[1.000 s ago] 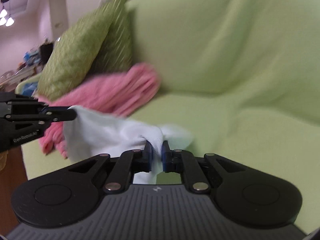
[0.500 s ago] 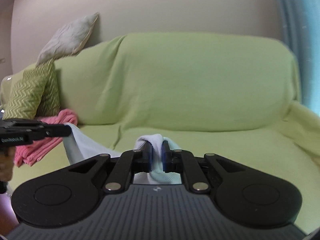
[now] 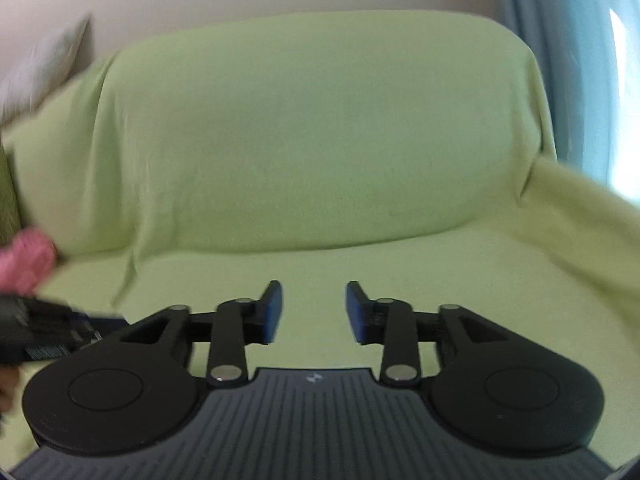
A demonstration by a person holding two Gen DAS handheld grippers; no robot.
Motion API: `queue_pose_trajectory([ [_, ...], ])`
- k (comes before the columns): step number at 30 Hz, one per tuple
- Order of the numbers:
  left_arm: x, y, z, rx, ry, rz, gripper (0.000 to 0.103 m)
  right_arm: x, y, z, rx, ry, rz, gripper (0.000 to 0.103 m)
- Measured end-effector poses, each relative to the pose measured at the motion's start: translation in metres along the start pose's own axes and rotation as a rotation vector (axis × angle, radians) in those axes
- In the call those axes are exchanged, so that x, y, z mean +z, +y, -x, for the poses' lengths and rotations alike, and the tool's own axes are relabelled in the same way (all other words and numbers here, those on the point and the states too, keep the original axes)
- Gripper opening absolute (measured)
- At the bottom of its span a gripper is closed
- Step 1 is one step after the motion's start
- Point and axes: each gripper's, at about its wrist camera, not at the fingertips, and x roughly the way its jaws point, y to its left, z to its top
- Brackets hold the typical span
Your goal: Fold clothes
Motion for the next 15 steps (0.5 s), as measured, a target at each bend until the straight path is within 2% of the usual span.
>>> queue_pose_trajectory([
  [1, -0.006, -0.003, 0.001, -0.014, 0.004, -0.040, 0.041, -0.010, -0.006, 0.004, -0.007, 0.009, -0.028, 0.048],
  [3, -0.020, -0.019, 0.003, -0.067, 0.022, -0.155, 0.049, -0.029, -0.019, 0.011, -0.021, 0.028, -0.084, 0.050],
  [8, -0.047, -0.089, -0.010, -0.235, 0.069, -0.425, 0.059, -0.078, -0.051, 0.029, -0.055, 0.073, -0.225, 0.057],
  [10, -0.055, -0.108, -0.029, -0.282, 0.091, -0.514, 0.059, -0.098, -0.064, 0.037, -0.069, 0.092, -0.281, 0.069],
  [11, -0.059, -0.115, -0.038, -0.301, 0.108, -0.542, 0.055, -0.107, -0.069, 0.040, -0.076, 0.099, -0.306, 0.070],
  [12, -0.057, -0.122, -0.050, -0.313, 0.131, -0.563, 0.032, -0.114, -0.071, 0.045, -0.086, 0.102, -0.323, 0.070],
  [13, -0.054, -0.130, -0.063, -0.321, 0.155, -0.582, 0.003, -0.121, -0.073, 0.048, -0.092, 0.107, -0.337, 0.070],
  [15, -0.045, -0.132, -0.072, -0.313, 0.151, -0.575, 0.003, -0.130, -0.072, 0.049, -0.086, 0.130, -0.350, 0.070],
])
